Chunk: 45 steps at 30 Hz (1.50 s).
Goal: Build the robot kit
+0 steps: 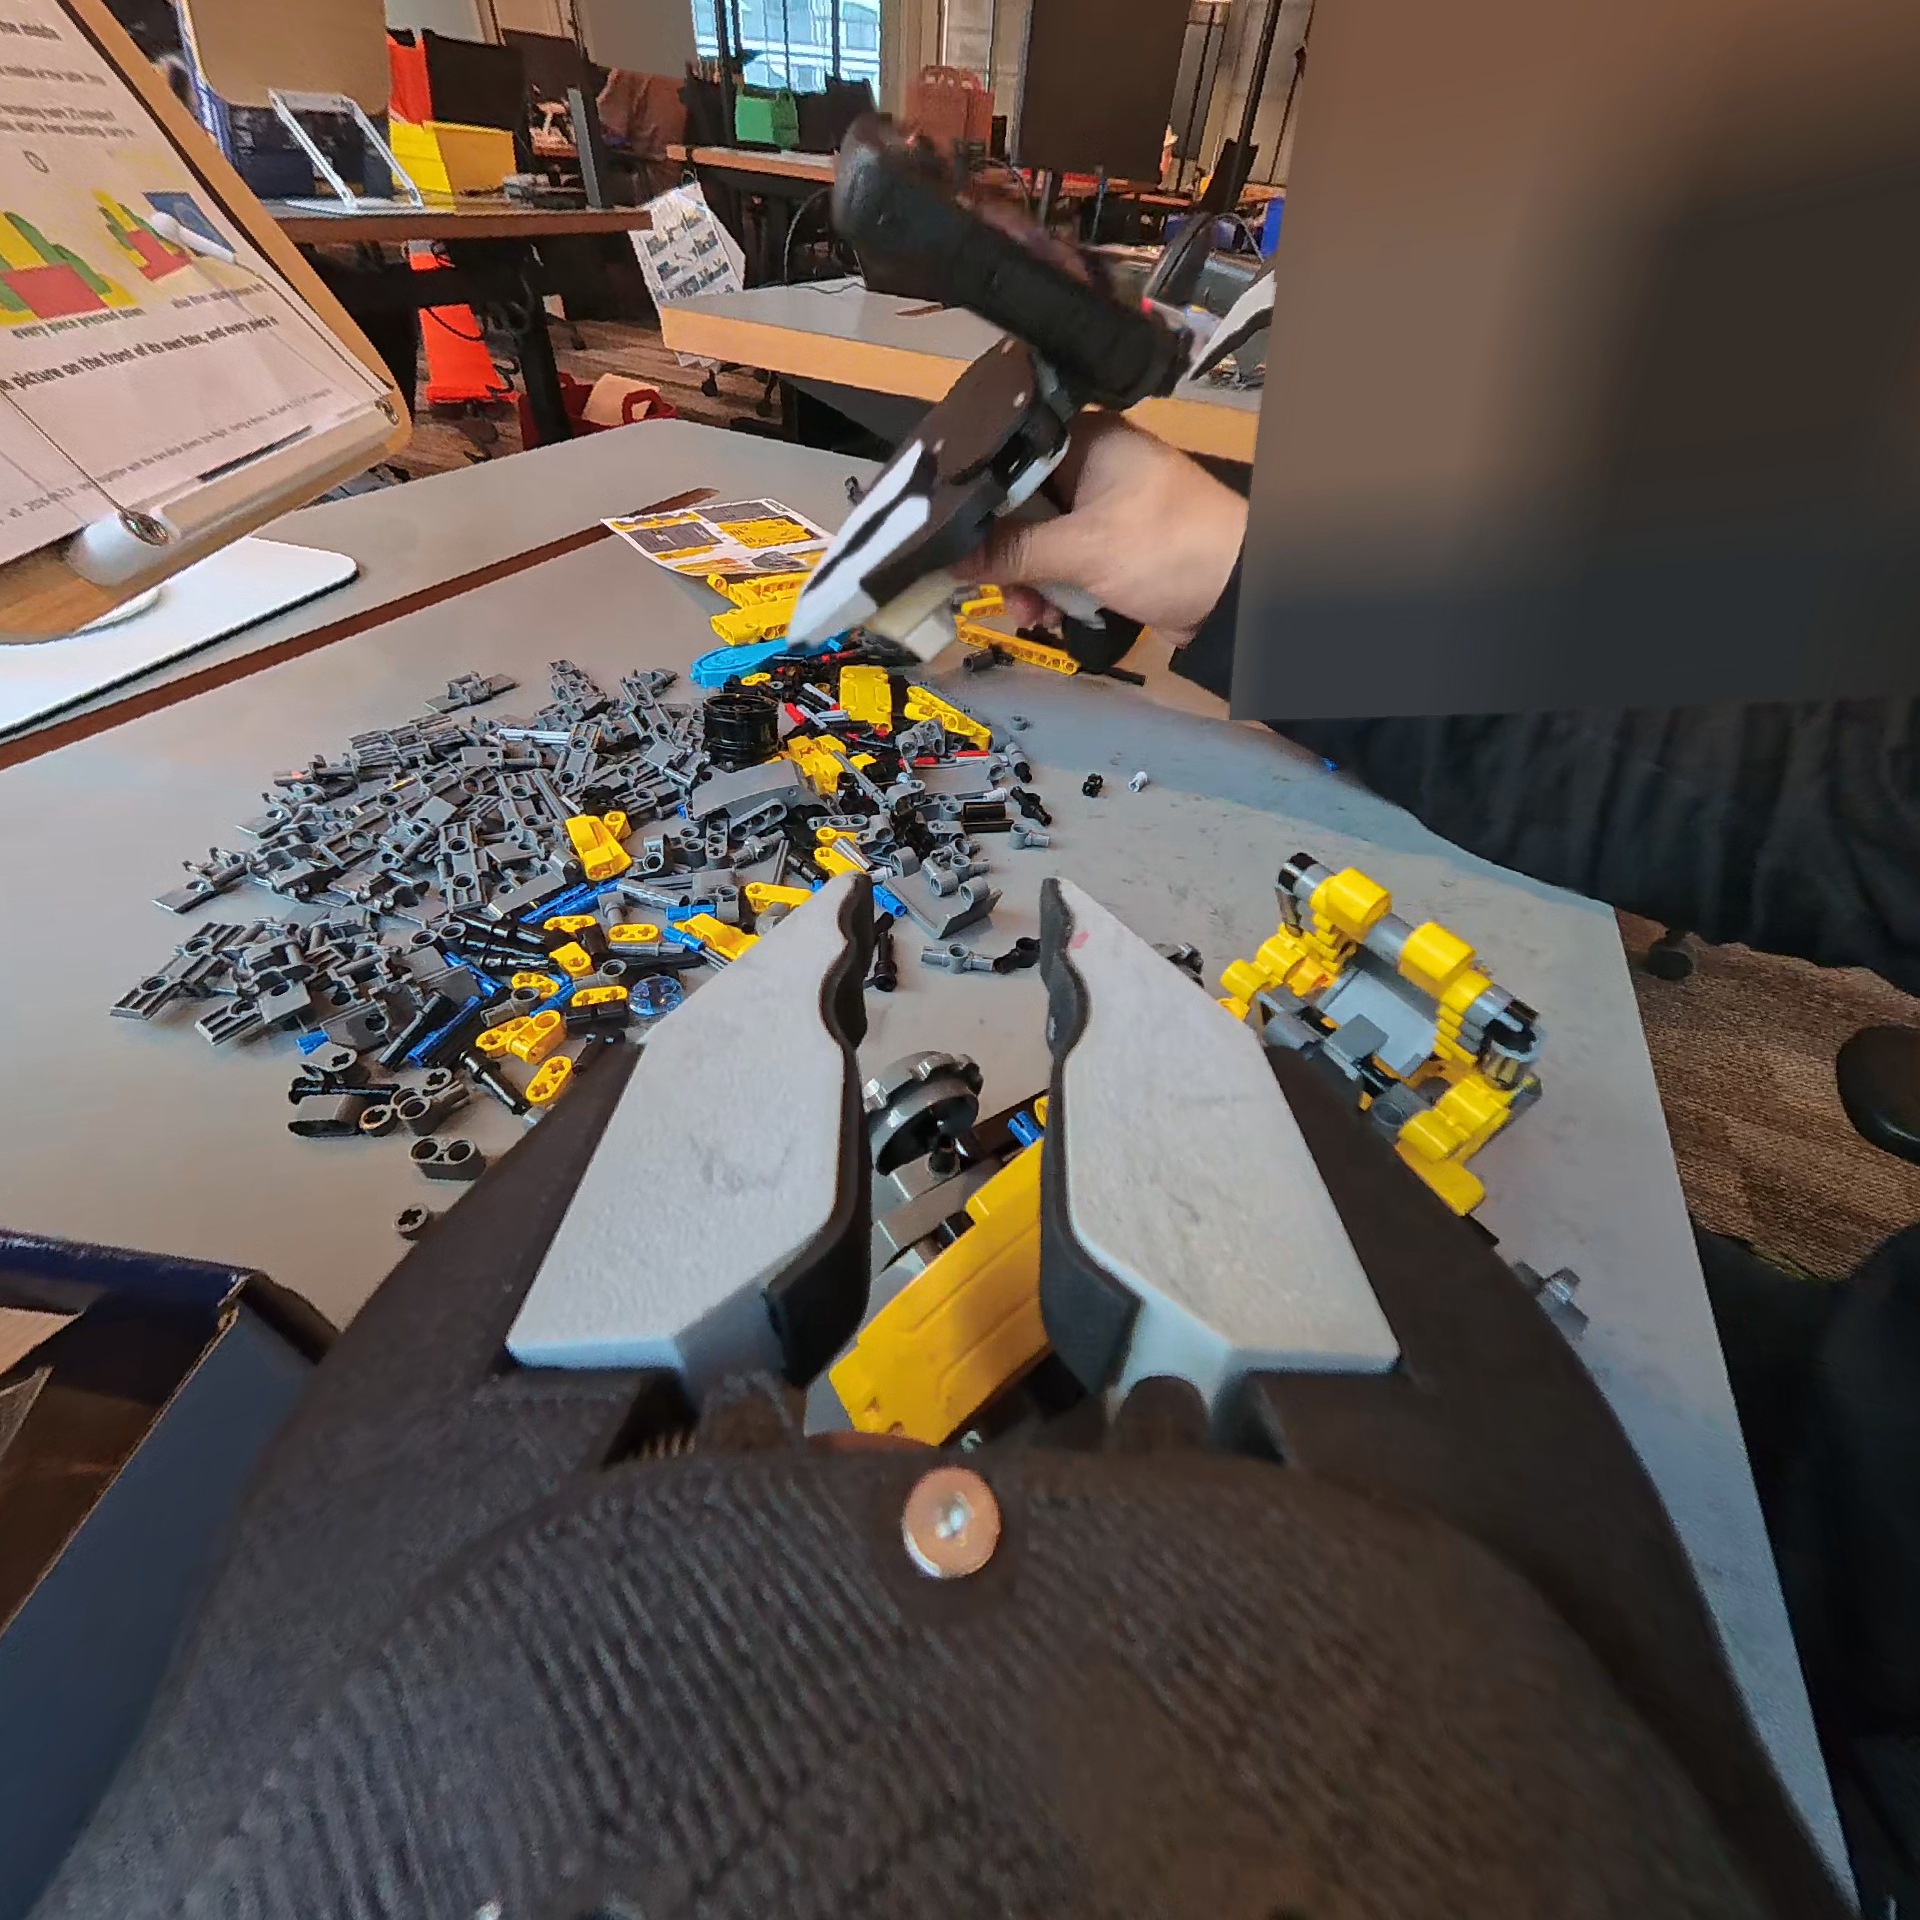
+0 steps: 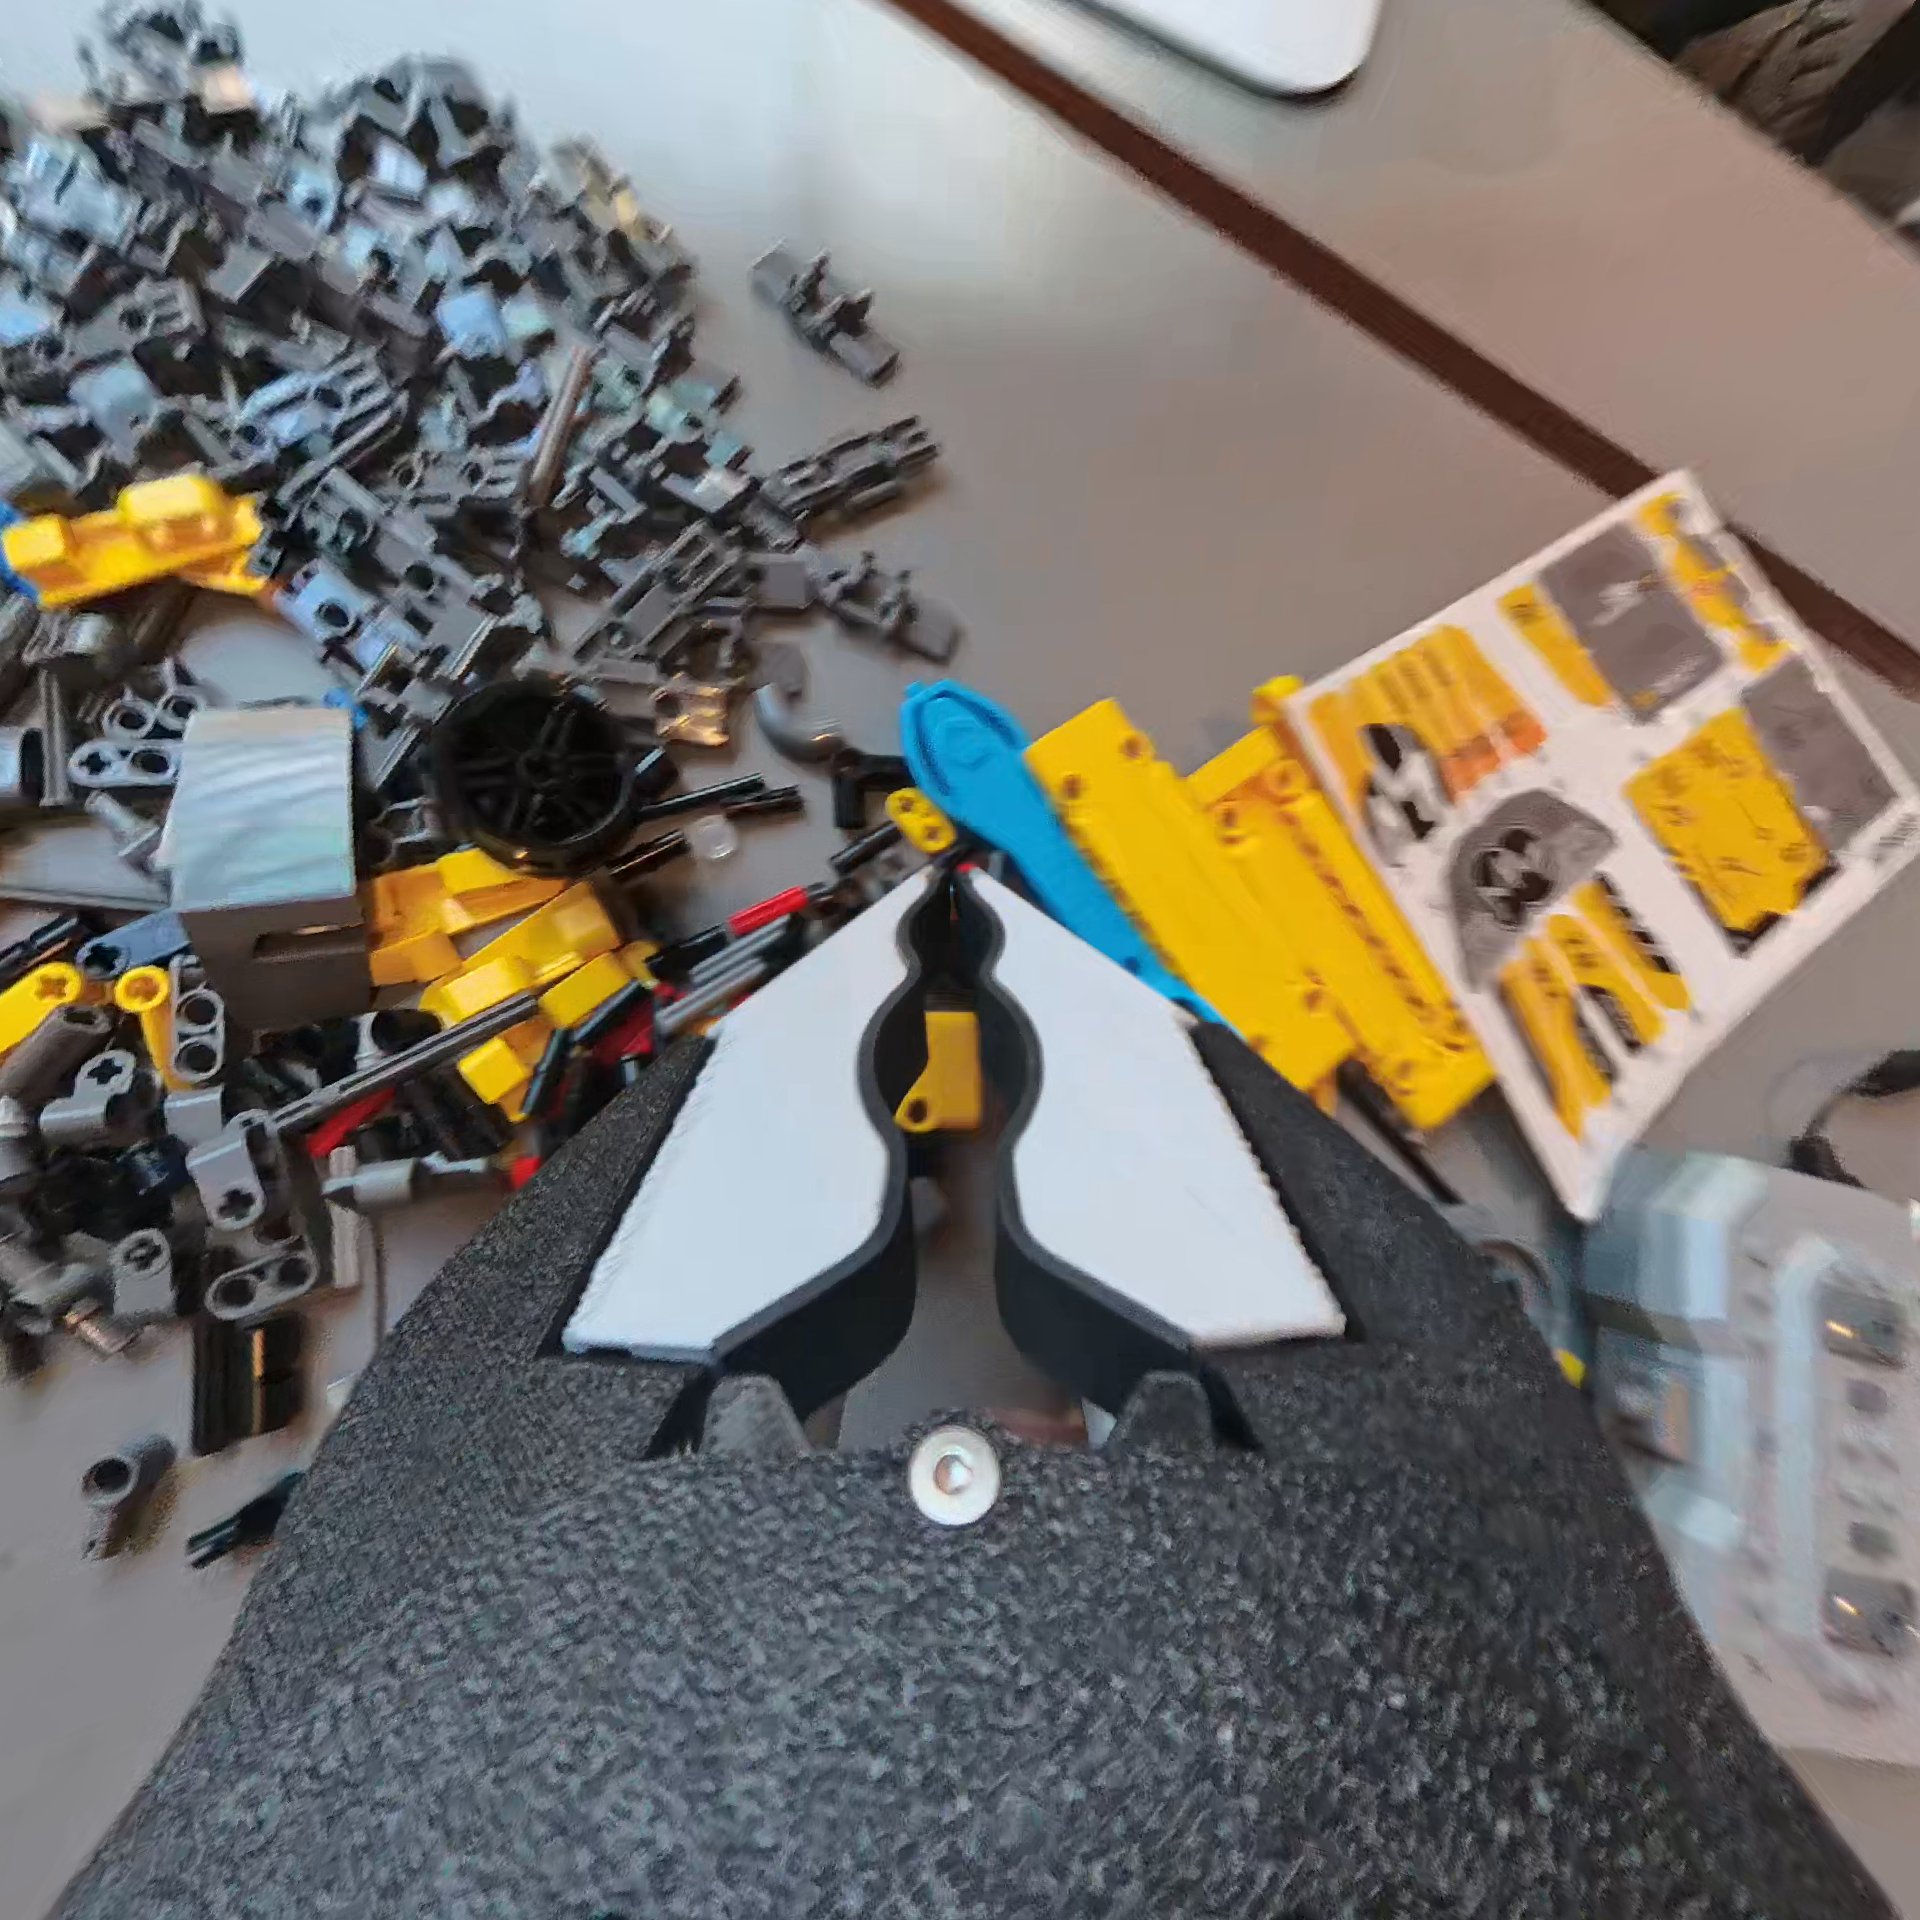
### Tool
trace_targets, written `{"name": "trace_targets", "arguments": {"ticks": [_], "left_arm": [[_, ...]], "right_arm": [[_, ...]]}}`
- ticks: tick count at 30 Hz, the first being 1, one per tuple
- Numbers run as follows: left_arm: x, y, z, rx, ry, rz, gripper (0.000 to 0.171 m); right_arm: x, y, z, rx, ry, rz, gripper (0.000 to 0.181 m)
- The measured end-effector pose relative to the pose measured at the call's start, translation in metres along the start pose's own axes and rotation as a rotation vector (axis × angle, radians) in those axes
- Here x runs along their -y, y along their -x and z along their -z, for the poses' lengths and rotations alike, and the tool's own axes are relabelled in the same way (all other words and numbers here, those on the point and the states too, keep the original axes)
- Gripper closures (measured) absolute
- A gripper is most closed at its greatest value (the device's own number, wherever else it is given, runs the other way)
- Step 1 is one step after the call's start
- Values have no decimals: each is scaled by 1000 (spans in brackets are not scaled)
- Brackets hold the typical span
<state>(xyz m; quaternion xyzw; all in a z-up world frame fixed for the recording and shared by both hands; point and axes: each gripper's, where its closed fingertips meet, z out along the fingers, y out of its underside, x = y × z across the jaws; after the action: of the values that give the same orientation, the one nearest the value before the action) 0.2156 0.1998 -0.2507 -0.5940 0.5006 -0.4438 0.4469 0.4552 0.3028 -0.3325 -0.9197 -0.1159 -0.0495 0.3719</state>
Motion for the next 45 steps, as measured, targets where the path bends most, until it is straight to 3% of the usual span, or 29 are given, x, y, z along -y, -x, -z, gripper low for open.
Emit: {"name": "trace_targets", "arguments": {"ticks": [1, 4, 9, 11, 13, 15, 19, 21, 27, 31, 36, 40, 42, 45], "left_arm": [[0, 0, 0, 2, 0, 0, 143], [-1, 2, 1, 3, 1, 4, 143], [0, 3, 3, 9, -1, 4, 143], [0, 3, 3, 6, -3, 9, 143], [-1, 3, 2, 4, 0, 10, 143], [0, 3, 2, 0, 0, 12, 143], [-1, 3, 2, 0, 2, 13, 143], [-1, 2, 2, -3, 2, 14, 143], [0, 5, 3, 12, -3, 12, 143], [1, 10, 5, 25, -7, 23, 144], [0, 7, 4, 14, -6, 29, 144], [-1, 4, 2, 9, -2, 12, 144], [-2, 3, 2, 8, 4, 10, 144], [0, 2, 4, 5, -4, 5, 145]], "right_arm": [[-7, 12, -6, 39, 46, 27, 181], [4, 42, -5, 128, 8, 103, 181], [18, 25, 14, 60, -79, 95, 181], [22, 45, 28, 256, -129, 66, 176], [22, 85, 51, 555, -174, 96, 168], [10, 105, 58, 651, -127, 171, 165], [-24, 104, 34, 558, 44, 293, 175], [-21, 93, 30, 516, 38, 269, 177], [3, 87, 43, 574, -96, 155, 166], [17, 69, 51, 485, -182, 157, 169], [53, 32, 90, 437, -440, 31, 169], [83, -1, 148, 350, -691, -31, 169], [86, -5, 178, 353, -712, -26, 169], [65, 6, 208, 419, -600, 5, 162]]}}
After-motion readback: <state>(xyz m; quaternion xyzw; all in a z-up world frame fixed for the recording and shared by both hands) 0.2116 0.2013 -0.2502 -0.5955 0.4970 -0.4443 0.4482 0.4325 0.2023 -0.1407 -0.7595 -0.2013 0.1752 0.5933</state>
